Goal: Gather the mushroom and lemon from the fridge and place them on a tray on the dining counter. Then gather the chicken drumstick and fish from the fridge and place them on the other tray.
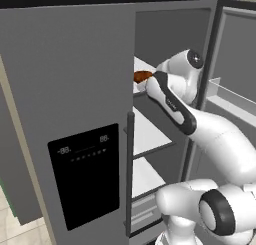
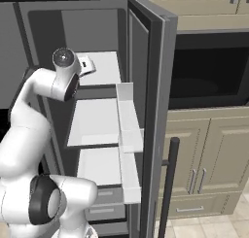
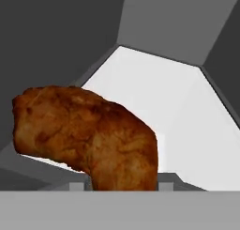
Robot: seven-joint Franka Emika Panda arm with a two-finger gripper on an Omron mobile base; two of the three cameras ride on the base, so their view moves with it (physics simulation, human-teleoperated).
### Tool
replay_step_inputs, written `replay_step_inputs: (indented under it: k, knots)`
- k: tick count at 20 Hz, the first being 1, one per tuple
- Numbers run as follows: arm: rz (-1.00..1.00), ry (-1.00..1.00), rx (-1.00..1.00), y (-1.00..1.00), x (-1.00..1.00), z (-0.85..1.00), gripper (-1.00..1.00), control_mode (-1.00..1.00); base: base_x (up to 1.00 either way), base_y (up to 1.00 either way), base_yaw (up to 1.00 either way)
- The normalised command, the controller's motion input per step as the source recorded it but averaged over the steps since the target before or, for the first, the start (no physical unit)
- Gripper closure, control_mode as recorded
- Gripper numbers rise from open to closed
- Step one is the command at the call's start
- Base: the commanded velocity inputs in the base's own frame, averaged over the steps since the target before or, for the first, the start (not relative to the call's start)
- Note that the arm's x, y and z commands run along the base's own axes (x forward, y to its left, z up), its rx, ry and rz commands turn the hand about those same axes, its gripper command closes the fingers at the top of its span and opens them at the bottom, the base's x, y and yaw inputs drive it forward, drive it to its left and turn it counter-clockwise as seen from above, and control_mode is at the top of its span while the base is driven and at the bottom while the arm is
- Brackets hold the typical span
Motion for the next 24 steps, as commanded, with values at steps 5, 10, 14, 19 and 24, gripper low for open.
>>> replay_step_inputs:
  k: [5, 10, 14, 19, 24]
  knots:
    - [-0.09, 0.04, 0.0, -0.02, -0.89, 0.74, 1.0, -1.0, 0.0, 0.0, 0.0]
    - [-0.06, 0.17, 0.0, -0.09, -0.78, 0.45, 1.0, -1.0, 0.0, 0.0, 0.0]
    - [-0.04, 0.19, 0.0, -0.1, -0.93, 0.16, 1.0, -1.0, 0.0, 0.0, 0.0]
    - [-0.06, 0.17, -0.01, -0.03, -0.97, 0.01, 1.0, -1.0, 0.0, 0.0, 0.0]
    - [-0.07, 0.12, -0.01, -0.03, -1.0, 0.0, 1.0, -1.0, 0.0, 0.0, 0.0]
